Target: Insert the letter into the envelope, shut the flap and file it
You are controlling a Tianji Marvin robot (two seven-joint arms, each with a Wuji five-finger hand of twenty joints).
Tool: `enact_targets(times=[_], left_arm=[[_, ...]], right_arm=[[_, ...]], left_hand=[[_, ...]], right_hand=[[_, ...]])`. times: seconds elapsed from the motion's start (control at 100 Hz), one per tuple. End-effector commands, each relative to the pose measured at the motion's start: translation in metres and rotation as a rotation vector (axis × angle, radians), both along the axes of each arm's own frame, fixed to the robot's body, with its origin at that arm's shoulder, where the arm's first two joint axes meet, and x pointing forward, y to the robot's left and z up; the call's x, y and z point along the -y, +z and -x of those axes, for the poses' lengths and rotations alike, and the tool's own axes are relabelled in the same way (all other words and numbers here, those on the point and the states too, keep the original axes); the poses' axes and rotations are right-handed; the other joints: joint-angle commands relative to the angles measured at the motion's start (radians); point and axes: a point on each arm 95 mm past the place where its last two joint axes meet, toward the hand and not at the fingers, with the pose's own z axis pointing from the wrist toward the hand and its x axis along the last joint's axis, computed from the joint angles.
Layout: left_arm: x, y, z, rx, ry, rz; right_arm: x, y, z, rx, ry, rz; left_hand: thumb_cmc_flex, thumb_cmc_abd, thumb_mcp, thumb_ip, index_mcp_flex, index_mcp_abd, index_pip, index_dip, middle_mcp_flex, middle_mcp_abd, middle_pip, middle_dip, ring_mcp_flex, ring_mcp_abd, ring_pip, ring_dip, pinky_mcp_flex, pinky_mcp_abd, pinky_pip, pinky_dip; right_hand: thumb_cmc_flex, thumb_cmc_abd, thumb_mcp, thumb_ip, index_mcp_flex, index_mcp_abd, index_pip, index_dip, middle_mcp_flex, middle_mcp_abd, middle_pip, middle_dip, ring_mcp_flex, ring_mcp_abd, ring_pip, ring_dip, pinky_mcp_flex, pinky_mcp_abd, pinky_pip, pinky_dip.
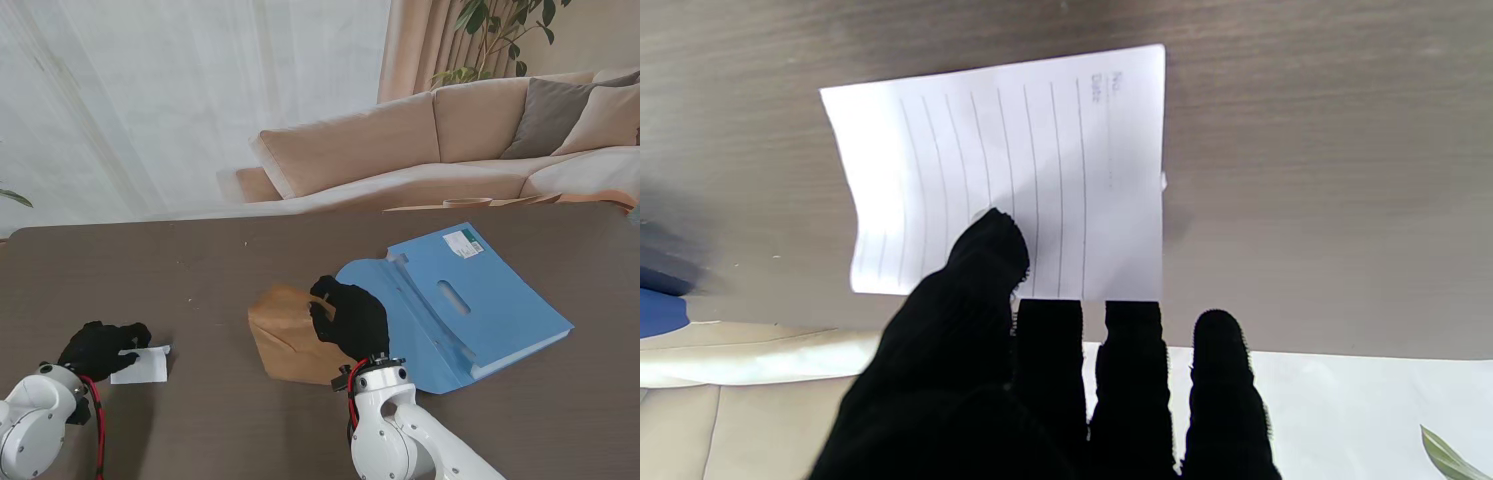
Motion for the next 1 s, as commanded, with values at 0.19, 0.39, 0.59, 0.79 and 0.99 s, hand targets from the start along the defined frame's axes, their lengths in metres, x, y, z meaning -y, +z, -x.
enact_targets(times=[0.19,0.39,0.59,0.79,0.99], left_arm=[[0.007,0.008,0.007,0.035,-0.064,0.028],[0.012,0.020,0.013,0.093,-0.130,0.073],[0.021,0.039,0.021,0.160,-0.211,0.158],[0.033,0.063,0.032,0.211,-0.304,0.261],[0.052,0.083,0.039,0.218,-0.366,0.329]], right_arm=[[-0.004,0.000,0.001,-0.016,0.015,-0.008],[-0.004,0.001,0.000,-0.032,0.023,-0.033],[-0.005,0.001,-0.003,-0.070,0.048,-0.074],[-0.008,0.000,-0.010,-0.103,0.060,-0.135],[-0.014,0.001,-0.014,-0.116,0.095,-0.170]], left_hand=[[0.059,-0.049,0.039,0.004,0.071,0.013,-0.031,-0.092,0.102,0.000,0.023,0.061,0.067,0.031,0.145,0.064,-0.026,0.041,0.286,0.014],[0.074,-0.040,0.070,-0.004,0.170,0.037,-0.085,-0.254,0.088,0.024,0.046,0.025,0.120,0.071,0.308,0.234,-0.014,0.063,0.669,0.070],[0.069,-0.045,0.084,-0.006,0.185,0.050,-0.062,-0.286,0.087,0.039,0.075,0.025,0.168,0.088,0.475,0.288,0.023,0.094,0.831,0.105],[0.068,-0.047,0.088,-0.004,0.186,0.051,-0.056,-0.282,0.085,0.042,0.087,0.036,0.174,0.090,0.496,0.295,0.030,0.100,0.851,0.110],[0.066,-0.053,0.090,-0.001,0.199,0.071,-0.064,-0.293,0.085,0.047,0.090,0.040,0.169,0.092,0.496,0.293,0.021,0.101,0.848,0.106]], right_hand=[[0.018,0.002,0.053,0.051,-0.012,-0.013,0.045,0.031,0.009,0.004,0.028,0.008,-0.001,0.008,0.031,0.011,0.005,-0.011,0.102,0.022],[0.037,-0.011,0.065,0.043,-0.010,0.018,0.037,0.003,0.015,0.016,0.007,-0.011,0.007,0.024,0.023,0.005,0.019,0.000,0.106,0.021],[0.072,-0.009,0.040,0.024,-0.047,0.029,0.054,-0.010,-0.009,0.008,-0.010,-0.033,0.015,0.013,0.015,-0.002,0.043,-0.017,0.116,0.005],[0.081,0.012,0.023,0.021,-0.074,0.037,0.093,0.006,-0.018,-0.008,0.021,-0.021,0.031,0.001,0.033,0.006,0.070,-0.026,0.138,-0.008],[0.079,0.013,0.023,0.025,-0.073,0.035,0.099,0.003,-0.017,-0.009,0.026,-0.021,0.031,0.004,0.037,0.007,0.071,-0.025,0.141,-0.011]])
